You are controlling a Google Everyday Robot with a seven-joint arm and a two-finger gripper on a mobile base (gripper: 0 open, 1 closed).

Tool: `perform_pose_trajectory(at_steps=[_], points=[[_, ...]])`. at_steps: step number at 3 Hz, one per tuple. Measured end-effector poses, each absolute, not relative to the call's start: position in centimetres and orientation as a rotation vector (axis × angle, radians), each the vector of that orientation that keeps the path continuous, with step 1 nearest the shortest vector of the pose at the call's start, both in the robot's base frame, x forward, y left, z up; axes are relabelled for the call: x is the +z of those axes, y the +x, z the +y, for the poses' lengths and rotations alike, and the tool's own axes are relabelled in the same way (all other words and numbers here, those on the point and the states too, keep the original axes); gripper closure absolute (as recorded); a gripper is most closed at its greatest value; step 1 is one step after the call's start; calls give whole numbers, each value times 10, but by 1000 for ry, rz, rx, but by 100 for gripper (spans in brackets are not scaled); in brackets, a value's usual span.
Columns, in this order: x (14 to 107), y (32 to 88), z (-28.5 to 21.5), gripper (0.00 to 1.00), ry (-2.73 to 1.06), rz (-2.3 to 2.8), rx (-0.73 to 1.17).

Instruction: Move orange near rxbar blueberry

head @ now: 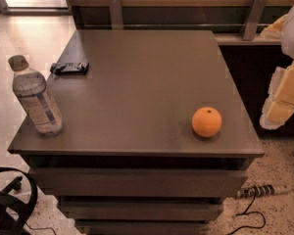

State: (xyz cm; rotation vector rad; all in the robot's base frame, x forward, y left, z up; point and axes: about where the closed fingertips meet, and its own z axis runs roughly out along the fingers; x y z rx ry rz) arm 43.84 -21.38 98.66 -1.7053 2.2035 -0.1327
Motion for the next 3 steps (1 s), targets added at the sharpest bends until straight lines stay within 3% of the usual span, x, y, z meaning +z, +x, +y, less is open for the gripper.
perform_pose_trajectory(at_steps=[1,3], points=[[987,438,-214,0,-1705,2203,-133],[949,449,-214,0,-1642,2091,103]])
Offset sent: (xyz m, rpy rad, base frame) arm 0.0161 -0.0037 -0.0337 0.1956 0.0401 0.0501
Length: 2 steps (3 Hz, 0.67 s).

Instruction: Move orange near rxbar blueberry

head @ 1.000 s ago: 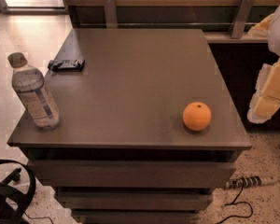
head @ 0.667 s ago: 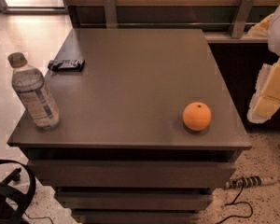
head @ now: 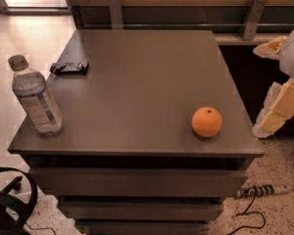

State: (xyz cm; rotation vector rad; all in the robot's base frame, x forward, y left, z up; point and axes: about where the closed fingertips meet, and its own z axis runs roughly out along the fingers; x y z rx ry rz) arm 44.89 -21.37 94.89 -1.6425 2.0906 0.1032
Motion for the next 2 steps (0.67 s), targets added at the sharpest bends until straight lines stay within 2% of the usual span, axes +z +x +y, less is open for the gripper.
perform_pose_trajectory(at_steps=[2], points=[[898,466,-202,0,-1468,1889,375]])
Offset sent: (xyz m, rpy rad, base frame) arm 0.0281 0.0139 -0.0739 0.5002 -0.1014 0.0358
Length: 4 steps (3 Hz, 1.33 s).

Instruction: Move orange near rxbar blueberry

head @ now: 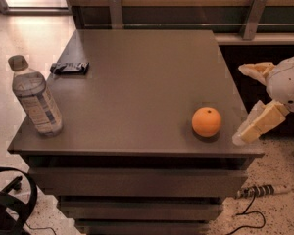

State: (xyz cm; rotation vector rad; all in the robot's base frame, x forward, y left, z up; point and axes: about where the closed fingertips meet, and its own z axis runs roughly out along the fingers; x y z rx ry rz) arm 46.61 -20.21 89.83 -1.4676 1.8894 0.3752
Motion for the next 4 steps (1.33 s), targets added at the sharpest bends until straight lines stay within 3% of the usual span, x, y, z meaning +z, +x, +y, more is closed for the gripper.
perform_pose_trajectory(at_steps=[4], points=[[848,472,-165,0,-1364,1764,569]])
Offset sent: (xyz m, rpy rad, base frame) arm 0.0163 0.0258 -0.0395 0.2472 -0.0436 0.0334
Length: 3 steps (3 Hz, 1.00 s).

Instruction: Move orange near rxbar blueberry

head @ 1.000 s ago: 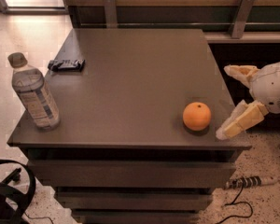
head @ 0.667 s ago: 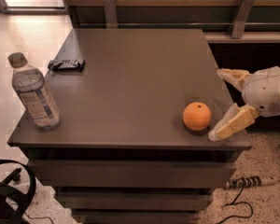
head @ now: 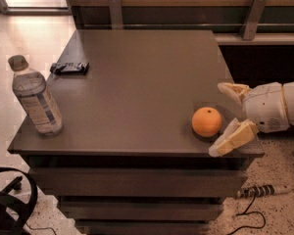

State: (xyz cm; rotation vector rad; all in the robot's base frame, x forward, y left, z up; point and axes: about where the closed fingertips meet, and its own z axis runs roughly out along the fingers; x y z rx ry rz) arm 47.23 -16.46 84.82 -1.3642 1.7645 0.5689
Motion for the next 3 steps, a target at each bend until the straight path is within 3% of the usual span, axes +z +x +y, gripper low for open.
perform_pose_trajectory(at_steps=[1,2,3], points=[[838,470,-158,0,-1359,1765,595],[837,469,-155,9,-1361,1764,601],[837,469,-153,33,-1365,1762,603]])
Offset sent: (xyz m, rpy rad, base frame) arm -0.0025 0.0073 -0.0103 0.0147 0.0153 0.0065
